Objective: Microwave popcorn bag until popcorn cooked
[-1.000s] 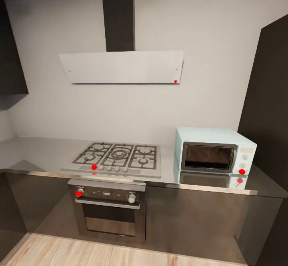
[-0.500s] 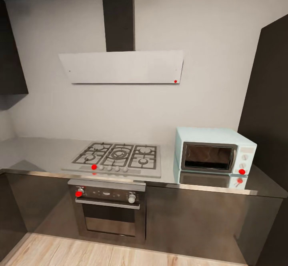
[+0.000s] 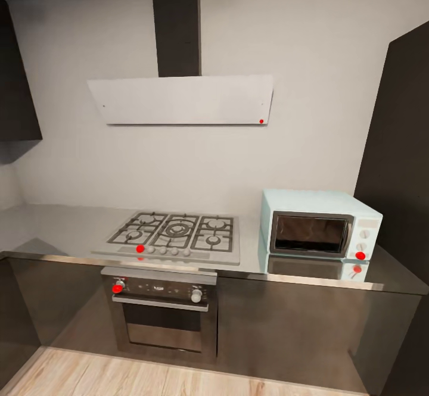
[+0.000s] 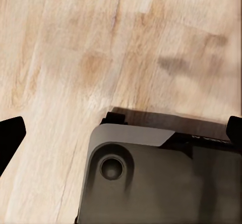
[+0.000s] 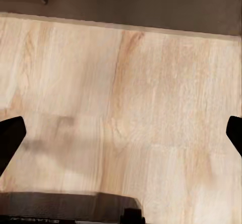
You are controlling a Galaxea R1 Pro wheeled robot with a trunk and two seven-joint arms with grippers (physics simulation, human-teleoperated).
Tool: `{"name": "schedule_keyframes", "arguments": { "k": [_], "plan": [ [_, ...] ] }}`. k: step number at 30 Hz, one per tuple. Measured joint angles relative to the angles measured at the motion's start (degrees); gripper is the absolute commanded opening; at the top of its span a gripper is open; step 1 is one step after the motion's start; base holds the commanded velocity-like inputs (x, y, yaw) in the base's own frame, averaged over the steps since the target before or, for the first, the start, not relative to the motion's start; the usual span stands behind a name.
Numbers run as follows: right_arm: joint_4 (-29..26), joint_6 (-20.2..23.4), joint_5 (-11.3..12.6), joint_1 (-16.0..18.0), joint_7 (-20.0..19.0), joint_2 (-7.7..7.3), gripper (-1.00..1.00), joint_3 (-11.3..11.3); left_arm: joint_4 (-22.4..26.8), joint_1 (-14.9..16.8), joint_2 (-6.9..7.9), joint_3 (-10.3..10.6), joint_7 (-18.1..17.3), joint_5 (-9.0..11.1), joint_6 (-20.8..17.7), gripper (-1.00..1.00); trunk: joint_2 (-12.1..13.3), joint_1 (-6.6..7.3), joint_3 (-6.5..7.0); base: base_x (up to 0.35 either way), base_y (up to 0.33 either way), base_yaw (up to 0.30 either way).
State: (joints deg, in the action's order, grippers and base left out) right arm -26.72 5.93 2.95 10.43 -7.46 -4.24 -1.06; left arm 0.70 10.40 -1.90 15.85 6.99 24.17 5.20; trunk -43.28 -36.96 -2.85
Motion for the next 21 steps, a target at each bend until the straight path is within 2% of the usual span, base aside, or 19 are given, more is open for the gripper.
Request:
{"name": "schedule_keyframes", "arguments": {
  "k": [2,3,4,5,6,7,8,9,10,13,14,16,19,20,21],
  "plan": [
    [-11.76,7.81,-0.01,-0.06,0.08,-0.02,1.00,0.12,-0.01,0.01,-0.05,-0.05,-0.05,0.01,-0.04,1.00,0.01,0.00,0.01,0.000,0.000,0.000],
    [-21.99,13.99,-0.10,-0.16,0.85,-0.49,1.00,0.22,0.06,0.01,-0.06,-0.08,-0.06,0.05,-0.05,1.00,0.00,0.00,-0.01,0.000,0.000,0.000],
    [-29.87,15.87,-0.03,-0.26,2.08,-0.82,1.00,0.23,0.08,0.01,-0.08,-0.10,-0.07,0.06,-0.07,1.00,-0.01,0.01,0.00,0.000,0.000,0.000],
    [-31.78,17.83,0.02,0.08,4.53,-1.15,1.00,0.25,0.13,0.01,-0.21,-0.13,-0.08,0.06,-0.05,1.00,0.00,0.00,0.00,0.000,0.000,0.000],
    [-32.85,19.41,0.17,1.84,7.52,-1.31,1.00,0.25,0.13,0.01,-0.53,-0.09,-0.12,0.03,-0.03,1.00,0.00,0.00,0.01,0.000,0.000,0.000],
    [-32.57,20.37,0.29,4.82,9.70,-1.37,1.00,0.26,0.12,0.01,-0.84,-0.07,-0.14,0.01,0.00,1.00,0.01,0.00,0.01,0.000,0.000,0.000],
    [-30.28,20.95,0.48,9.66,11.23,-1.42,1.00,0.29,0.12,0.01,-1.08,-0.07,-0.15,-0.05,0.09,1.00,0.01,0.00,0.00,0.000,0.000,0.000],
    [-27.49,21.00,0.55,13.94,11.83,-1.47,1.00,0.78,0.11,0.01,-1.13,-0.07,-0.17,-0.07,0.13,1.00,0.01,0.00,0.01,0.000,0.000,0.000],
    [-25.32,20.99,0.69,16.76,12.04,-1.50,1.00,1.64,0.11,0.01,-1.14,-0.08,-0.20,-0.07,0.21,1.00,0.01,0.00,0.01,0.000,0.000,0.000],
    [-16.82,20.69,0.90,28.44,12.32,-2.20,1.00,7.44,0.11,0.00,-1.10,-0.08,-0.52,-0.08,0.31,1.00,0.00,0.00,0.01,0.000,0.000,0.000],
    [-15.84,20.62,0.89,30.05,12.33,-2.84,1.00,8.28,0.12,0.00,-1.11,-0.08,-0.55,-0.08,0.32,1.00,0.00,0.00,0.00,0.000,0.000,0.000],
    [-14.65,20.48,1.05,32.13,12.16,-5.43,1.00,9.42,0.18,0.00,-1.17,-0.09,-0.58,-0.10,0.34,1.00,0.00,0.00,0.00,0.000,0.000,0.000],
    [-14.82,20.07,0.93,32.77,11.32,-6.87,1.00,9.14,0.32,0.01,-1.24,-0.08,-0.57,-0.14,0.38,1.00,0.00,0.00,-0.01,0.000,0.000,0.000],
    [-14.44,19.96,0.56,32.85,8.77,-7.35,1.00,8.99,0.37,0.01,-1.29,-0.14,-0.52,-0.09,0.21,1.00,0.00,0.00,-0.01,0.000,0.000,0.000],
    [-14.25,19.91,0.60,32.87,5.06,-8.59,1.00,8.92,0.38,0.01,-1.27,-0.17,-0.56,-0.09,0.15,1.00,0.00,0.00,-0.01,0.000,0.000,0.000]
  ]
}}
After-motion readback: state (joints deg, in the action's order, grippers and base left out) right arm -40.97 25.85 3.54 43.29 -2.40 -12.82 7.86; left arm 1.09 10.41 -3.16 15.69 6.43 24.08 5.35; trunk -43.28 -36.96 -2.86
